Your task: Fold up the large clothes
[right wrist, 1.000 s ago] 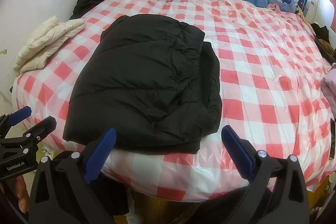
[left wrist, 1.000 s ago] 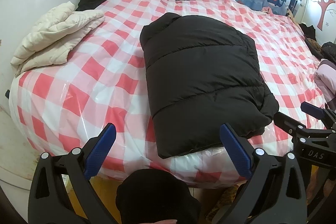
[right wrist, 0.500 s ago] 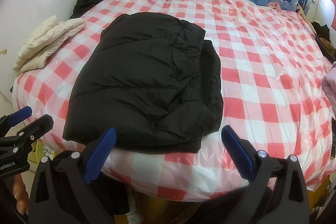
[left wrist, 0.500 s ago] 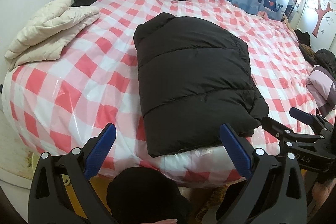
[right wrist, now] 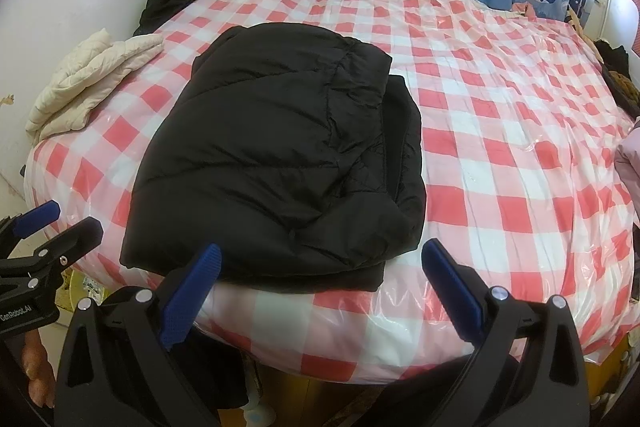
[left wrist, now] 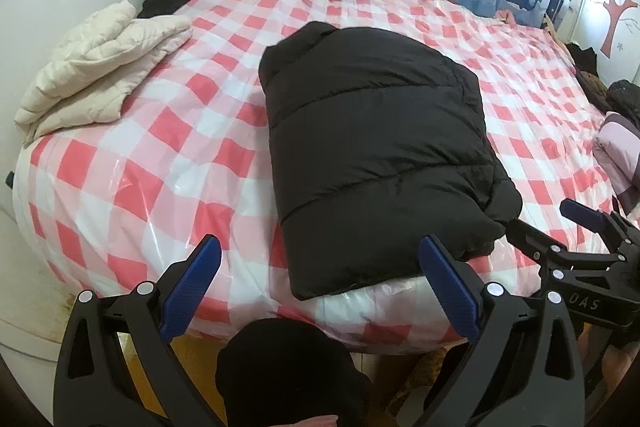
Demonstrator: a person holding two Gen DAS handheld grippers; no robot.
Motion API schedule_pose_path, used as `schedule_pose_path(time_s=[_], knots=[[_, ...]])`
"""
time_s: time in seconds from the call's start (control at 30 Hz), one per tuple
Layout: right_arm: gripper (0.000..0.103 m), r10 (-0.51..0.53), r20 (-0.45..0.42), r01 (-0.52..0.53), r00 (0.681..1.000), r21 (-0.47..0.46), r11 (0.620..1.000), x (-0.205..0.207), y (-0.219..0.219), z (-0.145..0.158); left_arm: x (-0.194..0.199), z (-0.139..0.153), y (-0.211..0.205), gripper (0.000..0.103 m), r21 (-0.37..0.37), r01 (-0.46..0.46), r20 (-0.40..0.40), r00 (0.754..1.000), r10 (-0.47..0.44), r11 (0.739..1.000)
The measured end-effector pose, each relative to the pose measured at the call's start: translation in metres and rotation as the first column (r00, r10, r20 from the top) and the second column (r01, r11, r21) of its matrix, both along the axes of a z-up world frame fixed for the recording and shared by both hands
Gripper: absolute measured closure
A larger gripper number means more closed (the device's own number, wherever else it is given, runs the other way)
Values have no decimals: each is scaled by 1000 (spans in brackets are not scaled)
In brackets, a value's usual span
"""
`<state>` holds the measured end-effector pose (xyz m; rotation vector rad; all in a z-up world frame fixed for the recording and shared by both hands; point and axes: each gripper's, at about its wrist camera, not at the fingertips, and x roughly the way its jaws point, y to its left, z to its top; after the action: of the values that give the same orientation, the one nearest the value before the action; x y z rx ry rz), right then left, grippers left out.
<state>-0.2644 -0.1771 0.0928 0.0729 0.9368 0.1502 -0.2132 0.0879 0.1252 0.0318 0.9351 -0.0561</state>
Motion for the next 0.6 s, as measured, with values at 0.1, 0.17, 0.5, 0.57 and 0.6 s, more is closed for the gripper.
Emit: schedule_pose_path(time_s=[0.1,0.17,0.5,0.57,0.6], knots=[[7,2,0,-2,1000,-1,1000,0,0,0,0,0,0,8,4,-5,-2,1000,5,1000],[7,-1,-1,1,1000,1,1000,0,0,0,0,0,2,8,4,-11,-7,1000,11,1000],[7,1,-2,-1,1000,2,1000,-1,-2,-1,4,-4,3,8,10,-19,-25,999,19,1000],[7,2,-4,-2,1000,3,1000,-1,-2,-1,5,-5,2,8,12,-19,-29,999,19,1000],[7,2,-6,-2,1000,3,1000,-1,-3,-1,5,-6,3,8,11,-19,-30,999,20,1000]])
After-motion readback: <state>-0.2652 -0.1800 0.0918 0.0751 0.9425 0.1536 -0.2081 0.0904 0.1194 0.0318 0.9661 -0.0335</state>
